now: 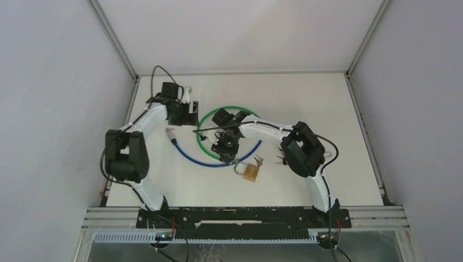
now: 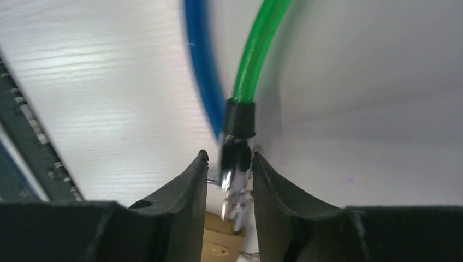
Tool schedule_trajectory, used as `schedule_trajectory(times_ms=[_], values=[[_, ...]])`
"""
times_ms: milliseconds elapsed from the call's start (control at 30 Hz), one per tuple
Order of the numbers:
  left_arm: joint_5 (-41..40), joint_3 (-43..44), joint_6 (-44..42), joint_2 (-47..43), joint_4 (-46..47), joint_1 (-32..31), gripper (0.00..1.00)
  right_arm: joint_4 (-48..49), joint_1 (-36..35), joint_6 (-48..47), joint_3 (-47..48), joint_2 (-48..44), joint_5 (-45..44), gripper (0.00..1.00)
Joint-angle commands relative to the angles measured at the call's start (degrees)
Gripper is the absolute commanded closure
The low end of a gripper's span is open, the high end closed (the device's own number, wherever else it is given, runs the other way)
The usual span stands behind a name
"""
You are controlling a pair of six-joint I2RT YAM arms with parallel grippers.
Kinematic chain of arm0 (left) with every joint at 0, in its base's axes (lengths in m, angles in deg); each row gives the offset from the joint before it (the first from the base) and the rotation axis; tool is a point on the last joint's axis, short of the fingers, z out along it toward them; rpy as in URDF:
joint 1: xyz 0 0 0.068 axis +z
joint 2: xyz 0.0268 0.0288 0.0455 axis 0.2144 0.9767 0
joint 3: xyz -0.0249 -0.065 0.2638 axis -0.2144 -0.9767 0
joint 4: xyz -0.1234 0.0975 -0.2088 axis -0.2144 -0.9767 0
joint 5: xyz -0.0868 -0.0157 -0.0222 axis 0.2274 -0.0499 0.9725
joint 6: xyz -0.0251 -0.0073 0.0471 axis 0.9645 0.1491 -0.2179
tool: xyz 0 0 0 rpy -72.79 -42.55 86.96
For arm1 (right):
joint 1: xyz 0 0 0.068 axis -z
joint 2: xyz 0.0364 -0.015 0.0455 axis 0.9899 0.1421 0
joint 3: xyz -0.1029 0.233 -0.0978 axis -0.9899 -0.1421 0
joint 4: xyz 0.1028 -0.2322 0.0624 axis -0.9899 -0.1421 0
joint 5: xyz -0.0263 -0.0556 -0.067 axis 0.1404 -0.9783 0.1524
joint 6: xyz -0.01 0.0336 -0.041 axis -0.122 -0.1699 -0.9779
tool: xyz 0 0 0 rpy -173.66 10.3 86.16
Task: Lock with the key
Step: Pick up the lock from the center of the board.
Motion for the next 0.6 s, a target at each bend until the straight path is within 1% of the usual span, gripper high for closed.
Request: schedule_trajectory(times_ms=[0, 33, 67, 100, 133, 200, 267, 367, 433, 533, 567], values=[[-4.2, 6.9, -0.8, 7.3, 0.5, -8.4, 0.10, -1.4, -3.2, -2.9, 0.1, -7.4, 8.8, 0.48], [-6.1, 7.8, -1.3, 9.1, 0.1, -9.5, 0.10, -1.3, -2.8, -2.1, -0.1, -8.2, 9.5, 0.31], [-8.2, 8.6, -1.7, 10.8, -0.1, -10.1, 0.10, -0.7, -1.8, -1.0, -0.6, -9.4, 10.1, 0.15], [-10.9, 9.6, -1.8, 12.4, -0.6, -10.3, 0.10, 0.4, -0.5, 0.1, -1.3, -10.9, 10.8, 0.05], [-13.7, 10.7, -1.6, 13.9, -1.2, -10.3, 0.10, 1.7, 1.4, 1.4, -2.2, -12.9, 12.2, 0.01], [-16.6, 11.9, -1.4, 15.7, -2.2, -10.2, 0.11, 4.8, 6.7, 4.7, -4.1, -16.0, 14.5, 0.01], [-18.0, 11.2, -1.6, 15.8, -1.4, -10.2, 0.12, 9.4, 11.3, 8.2, -6.5, -19.1, 14.4, 0.01], [-18.9, 10.2, -1.9, 16.3, -1.6, -10.2, 0.14, 18.2, 18.2, 16.2, -9.0, -20.5, 9.2, 0.01], [-17.1, 9.8, -2.0, 17.0, -2.9, -10.3, 0.18, 19.7, 21.7, 20.7, -7.3, -18.1, 1.9, 0.04], [-14.9, 8.7, -2.1, 17.7, -4.7, -10.9, 0.25, 16.4, 23.9, 19.5, -1.2, -10.5, -4.7, 0.04], [-14.3, 8.5, -3.6, 18.2, -5.3, -11.0, 0.27, 14.9, 24.0, 18.8, 1.7, -8.0, -6.0, 0.04]])
